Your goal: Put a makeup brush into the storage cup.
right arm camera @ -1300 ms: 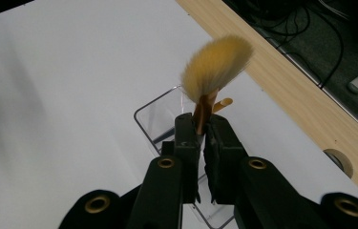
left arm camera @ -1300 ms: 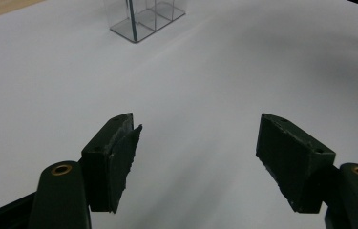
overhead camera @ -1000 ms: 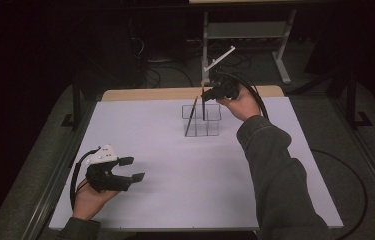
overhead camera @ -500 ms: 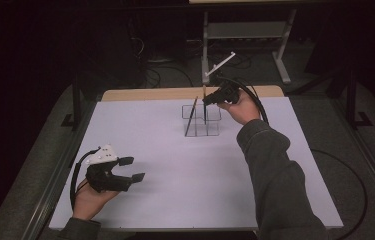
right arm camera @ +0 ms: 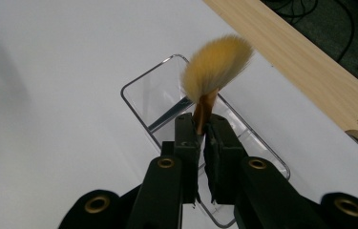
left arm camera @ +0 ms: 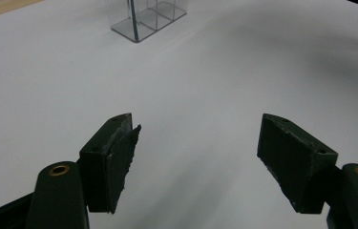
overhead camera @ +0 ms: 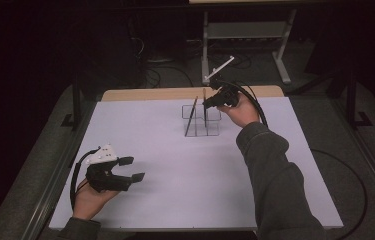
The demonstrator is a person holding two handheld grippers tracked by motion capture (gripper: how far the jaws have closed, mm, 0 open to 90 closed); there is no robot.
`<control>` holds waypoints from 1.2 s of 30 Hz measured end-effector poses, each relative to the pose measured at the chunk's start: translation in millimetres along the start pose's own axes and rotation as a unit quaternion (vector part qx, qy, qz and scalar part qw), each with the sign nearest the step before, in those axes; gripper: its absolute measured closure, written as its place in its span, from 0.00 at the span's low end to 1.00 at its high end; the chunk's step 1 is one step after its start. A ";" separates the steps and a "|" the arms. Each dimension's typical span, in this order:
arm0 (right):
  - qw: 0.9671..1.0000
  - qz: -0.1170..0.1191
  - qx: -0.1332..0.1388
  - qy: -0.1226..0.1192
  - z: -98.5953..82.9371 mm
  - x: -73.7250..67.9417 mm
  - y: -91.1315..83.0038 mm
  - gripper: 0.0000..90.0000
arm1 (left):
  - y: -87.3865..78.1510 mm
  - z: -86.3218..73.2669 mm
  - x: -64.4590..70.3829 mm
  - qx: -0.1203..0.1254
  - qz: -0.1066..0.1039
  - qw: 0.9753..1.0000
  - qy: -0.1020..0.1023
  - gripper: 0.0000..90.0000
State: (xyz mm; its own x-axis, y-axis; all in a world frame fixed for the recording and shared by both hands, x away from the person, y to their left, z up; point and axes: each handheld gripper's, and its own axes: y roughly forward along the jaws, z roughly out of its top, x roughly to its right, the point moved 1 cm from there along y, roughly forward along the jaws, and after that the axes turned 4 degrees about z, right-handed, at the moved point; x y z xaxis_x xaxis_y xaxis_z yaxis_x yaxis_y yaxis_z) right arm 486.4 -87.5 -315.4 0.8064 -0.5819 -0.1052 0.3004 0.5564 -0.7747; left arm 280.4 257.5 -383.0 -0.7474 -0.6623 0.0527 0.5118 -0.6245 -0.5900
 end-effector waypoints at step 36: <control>0.999 0.023 0.018 0.034 -31.3 4.0 -6.3 0.67 | 2.8 0.2 0.1 -0.004 0.001 1.000 0.004 0.30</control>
State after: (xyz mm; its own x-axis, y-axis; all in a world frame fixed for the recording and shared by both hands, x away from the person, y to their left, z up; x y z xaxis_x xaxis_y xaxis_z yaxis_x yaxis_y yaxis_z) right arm 471.8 -111.9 -330.4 0.7837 -0.5935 -0.1833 0.2828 0.6036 -0.7454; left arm 281.8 255.6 -384.5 -0.7503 -0.6595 0.0451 0.5093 -0.6201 -0.5968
